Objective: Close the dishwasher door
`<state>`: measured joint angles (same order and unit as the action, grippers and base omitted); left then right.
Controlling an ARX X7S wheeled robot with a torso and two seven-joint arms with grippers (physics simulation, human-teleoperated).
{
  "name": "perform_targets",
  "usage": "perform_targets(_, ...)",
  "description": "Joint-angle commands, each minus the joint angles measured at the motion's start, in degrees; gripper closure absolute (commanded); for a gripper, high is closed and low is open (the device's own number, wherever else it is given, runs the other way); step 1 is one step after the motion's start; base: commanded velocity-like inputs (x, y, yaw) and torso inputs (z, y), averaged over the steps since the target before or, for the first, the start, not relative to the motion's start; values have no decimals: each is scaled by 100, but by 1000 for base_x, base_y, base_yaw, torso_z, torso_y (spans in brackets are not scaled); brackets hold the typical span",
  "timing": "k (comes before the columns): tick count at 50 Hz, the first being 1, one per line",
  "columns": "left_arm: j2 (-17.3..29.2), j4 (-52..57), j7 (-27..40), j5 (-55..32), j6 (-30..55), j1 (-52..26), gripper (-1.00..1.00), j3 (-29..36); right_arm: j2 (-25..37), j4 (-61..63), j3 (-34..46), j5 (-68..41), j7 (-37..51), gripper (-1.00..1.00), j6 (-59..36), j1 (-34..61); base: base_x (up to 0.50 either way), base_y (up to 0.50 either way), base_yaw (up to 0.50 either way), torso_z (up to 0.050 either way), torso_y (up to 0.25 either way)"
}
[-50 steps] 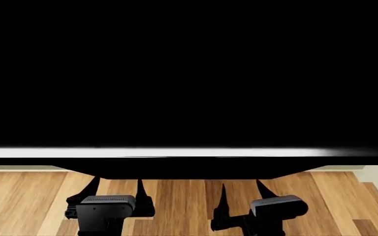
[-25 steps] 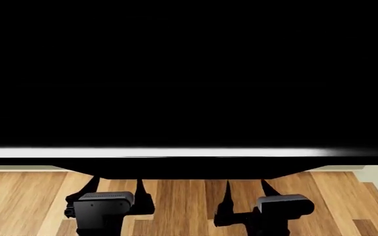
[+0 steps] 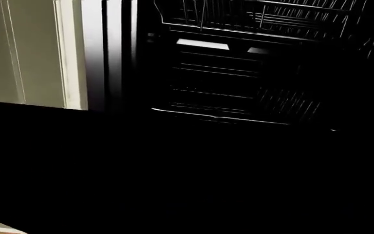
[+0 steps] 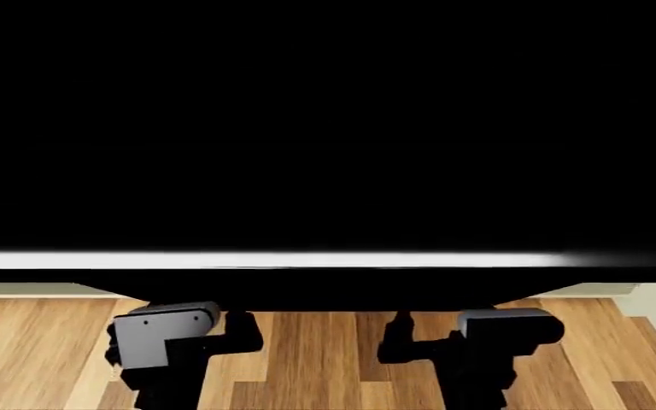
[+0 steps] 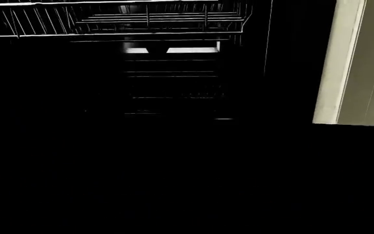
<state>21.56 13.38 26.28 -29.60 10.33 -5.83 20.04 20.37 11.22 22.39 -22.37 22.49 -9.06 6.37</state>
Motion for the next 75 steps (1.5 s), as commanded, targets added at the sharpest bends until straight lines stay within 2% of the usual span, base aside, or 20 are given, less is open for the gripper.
perform_targets(1,200,839,253,-154,686,-503,-100,-191,160,572,-39,-162,199,-100,-668,307,0,0,0,0,0)
perform_targets(31,426,1595,631,-724,1519,-1150,-100,-417,295,1172,-53,-409,418,-100,-1525,884,0,0,0,0,4)
perform_targets(39,447,1758,812,-944,1909,-1560,-100,-469,358,1463,-83,-641,552,-100,-2227,1380,0,0,0,0,3)
perform_targets(49,356,1733,973,-1305,2278,-1933,-100,-543,288,1432,-61,-743,594,-100,-2490,1666,0,0,0,0,2)
perform_targets(61,295,1836,1248,-1733,2744,-2432,-100,-648,301,1742,-227,-1196,790,-100,-3481,2597,0,0,0,0,2)
perform_targets(75,218,1818,1434,-1911,3070,-2934,-100,-598,274,1669,-251,-1331,845,-100,-3802,2978,0,0,0,0,2)
